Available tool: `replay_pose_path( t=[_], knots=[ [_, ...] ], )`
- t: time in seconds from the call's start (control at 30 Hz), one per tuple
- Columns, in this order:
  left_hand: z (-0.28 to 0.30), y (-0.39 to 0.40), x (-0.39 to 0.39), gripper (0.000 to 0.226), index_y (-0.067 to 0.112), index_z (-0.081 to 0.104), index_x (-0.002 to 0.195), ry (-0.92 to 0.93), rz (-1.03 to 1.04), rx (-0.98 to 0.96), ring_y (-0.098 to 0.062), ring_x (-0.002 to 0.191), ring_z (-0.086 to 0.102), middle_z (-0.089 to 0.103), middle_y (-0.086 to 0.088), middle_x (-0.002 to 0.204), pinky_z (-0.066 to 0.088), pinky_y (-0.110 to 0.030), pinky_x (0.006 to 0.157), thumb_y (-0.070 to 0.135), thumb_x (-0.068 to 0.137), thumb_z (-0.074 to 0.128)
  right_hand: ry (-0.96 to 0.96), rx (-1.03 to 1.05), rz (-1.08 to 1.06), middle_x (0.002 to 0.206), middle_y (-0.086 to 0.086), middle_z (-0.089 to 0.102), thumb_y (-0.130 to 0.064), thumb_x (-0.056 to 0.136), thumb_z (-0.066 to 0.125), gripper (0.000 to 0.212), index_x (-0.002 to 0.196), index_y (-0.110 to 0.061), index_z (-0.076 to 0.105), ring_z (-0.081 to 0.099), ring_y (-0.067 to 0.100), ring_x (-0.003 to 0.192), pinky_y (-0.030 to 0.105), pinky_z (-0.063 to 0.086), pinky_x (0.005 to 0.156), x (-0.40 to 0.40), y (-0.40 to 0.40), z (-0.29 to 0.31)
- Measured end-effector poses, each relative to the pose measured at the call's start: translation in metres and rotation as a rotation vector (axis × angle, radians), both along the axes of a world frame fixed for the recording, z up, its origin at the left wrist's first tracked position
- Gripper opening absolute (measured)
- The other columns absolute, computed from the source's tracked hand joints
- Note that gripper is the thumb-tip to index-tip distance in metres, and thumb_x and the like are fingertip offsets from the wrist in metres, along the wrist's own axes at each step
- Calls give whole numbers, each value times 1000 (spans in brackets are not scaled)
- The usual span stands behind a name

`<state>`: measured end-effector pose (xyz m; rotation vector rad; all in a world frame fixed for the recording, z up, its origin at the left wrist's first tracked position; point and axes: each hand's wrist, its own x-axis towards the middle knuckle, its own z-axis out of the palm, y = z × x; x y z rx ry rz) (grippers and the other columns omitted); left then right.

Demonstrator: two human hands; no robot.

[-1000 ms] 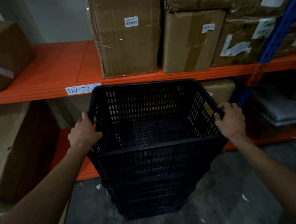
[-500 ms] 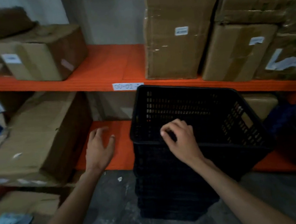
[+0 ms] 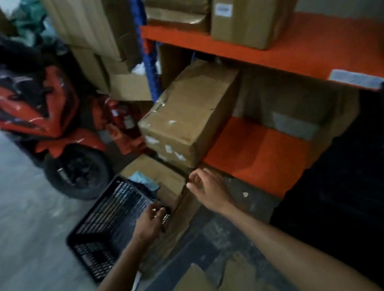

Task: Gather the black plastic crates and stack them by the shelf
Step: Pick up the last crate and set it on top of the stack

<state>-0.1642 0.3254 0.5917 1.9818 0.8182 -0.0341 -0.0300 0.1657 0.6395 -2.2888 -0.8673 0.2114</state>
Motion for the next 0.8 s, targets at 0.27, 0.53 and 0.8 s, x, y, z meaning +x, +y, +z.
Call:
replay_pose_path(
  t=[0.27,0.53,0.8],
  knots=[
    [-91,102,-88,36,2,55,119,228,251,-143,-31,107,61,64,-19,118,45,-34,89,29,98,49,271,-189,167,110,7,66,-42,89,58,36,113,-16,57,59,26,104,33,44,82,-26,151,-102],
    [-223,194,-118,31,0,56,117,391,559,-301,-44,112,57,63,-28,107,48,-46,81,23,98,48,547,-430,217,118,12,57,-37,91,60,31,112,-15,57,58,25,102,31,44,83,20,267,-255],
    [-399,272,-128,44,-2,47,131,482,591,-321,-34,119,55,58,-20,130,41,-32,91,23,96,54,589,-625,177,164,9,-3,-30,84,72,101,154,-33,0,16,33,148,45,29,112,66,334,-416]
  ],
)
